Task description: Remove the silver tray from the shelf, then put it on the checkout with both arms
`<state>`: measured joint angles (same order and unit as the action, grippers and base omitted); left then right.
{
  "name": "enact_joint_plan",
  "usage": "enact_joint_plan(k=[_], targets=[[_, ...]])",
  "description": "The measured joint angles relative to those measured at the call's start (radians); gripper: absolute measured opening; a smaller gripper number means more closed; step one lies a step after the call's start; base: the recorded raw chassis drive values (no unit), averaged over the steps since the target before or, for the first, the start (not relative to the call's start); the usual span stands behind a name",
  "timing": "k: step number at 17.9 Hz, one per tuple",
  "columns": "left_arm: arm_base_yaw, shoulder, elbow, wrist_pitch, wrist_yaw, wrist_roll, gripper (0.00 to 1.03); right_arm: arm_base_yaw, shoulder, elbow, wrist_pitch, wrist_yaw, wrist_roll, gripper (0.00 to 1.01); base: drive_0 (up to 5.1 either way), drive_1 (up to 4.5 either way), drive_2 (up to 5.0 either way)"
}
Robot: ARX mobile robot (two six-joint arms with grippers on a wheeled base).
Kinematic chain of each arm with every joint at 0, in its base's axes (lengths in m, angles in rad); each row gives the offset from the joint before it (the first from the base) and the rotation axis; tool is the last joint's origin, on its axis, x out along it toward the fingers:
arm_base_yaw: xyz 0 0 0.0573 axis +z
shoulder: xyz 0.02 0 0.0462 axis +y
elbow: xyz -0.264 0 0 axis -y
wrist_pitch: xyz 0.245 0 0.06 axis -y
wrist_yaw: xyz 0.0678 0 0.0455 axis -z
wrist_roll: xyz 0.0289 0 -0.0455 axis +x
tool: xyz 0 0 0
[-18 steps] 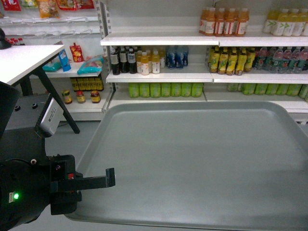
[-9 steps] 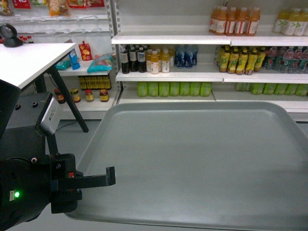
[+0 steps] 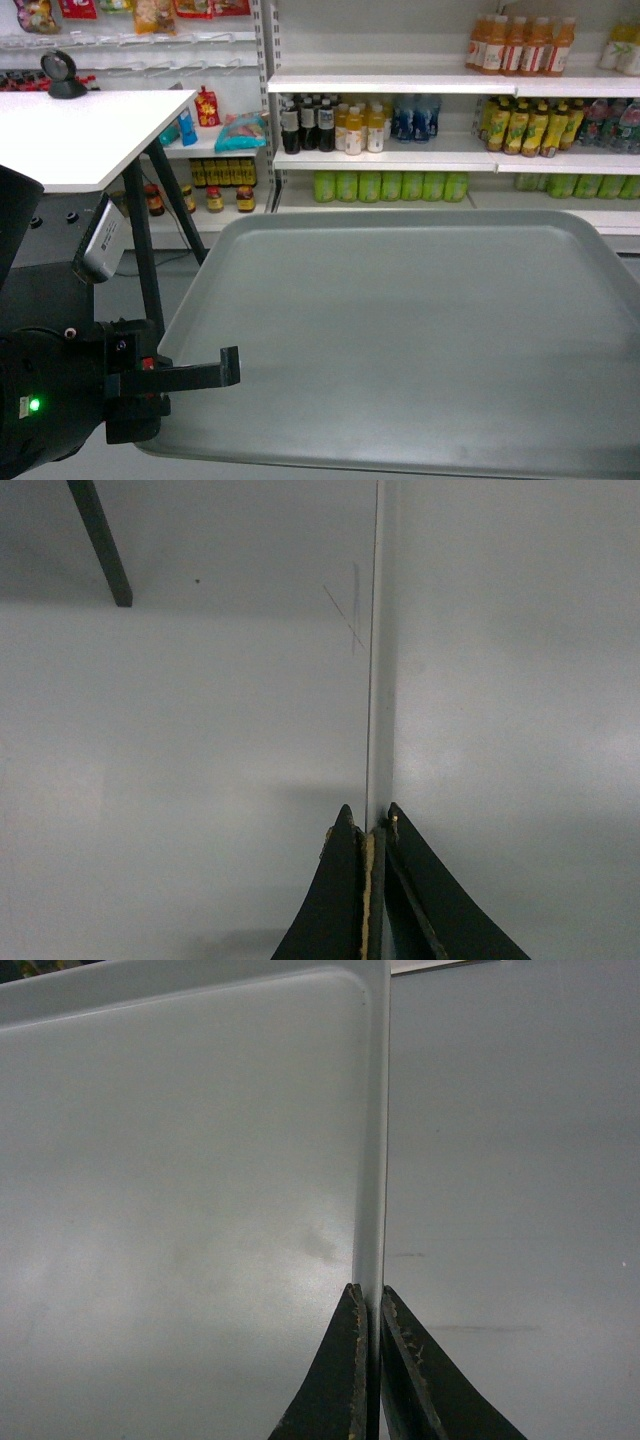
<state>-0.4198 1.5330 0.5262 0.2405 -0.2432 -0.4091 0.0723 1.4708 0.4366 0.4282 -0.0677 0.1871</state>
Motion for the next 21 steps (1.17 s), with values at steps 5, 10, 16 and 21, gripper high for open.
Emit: enact_joint_plan(k=[5, 10, 16, 21], targets=[[0.0, 0.001, 0.0, 0.002, 0.0, -0.001, 0.03, 0.0, 0.0, 0.0, 0.002, 0.0, 0.0, 0.02, -3.1, 1.41, 1.4], [0.0, 0.001, 0.0, 0.0, 0.0, -0.002, 0.03, 0.0, 0.0, 0.0, 0.0, 0.0, 0.0, 0.02, -5.1, 2.37, 2.4], [0.0, 0.001, 0.0, -0.001, 0.0, -0.002, 0.03, 0.0, 0.0, 0.0, 0.0, 0.0, 0.0, 0.02, -5.1, 2.37, 2.4], [0.0, 0.001, 0.0, 0.0, 0.0, -0.002, 0.03, 0.0, 0.0, 0.0, 0.0, 0.0, 0.0, 0.02, -5.1, 2.37, 2.4]])
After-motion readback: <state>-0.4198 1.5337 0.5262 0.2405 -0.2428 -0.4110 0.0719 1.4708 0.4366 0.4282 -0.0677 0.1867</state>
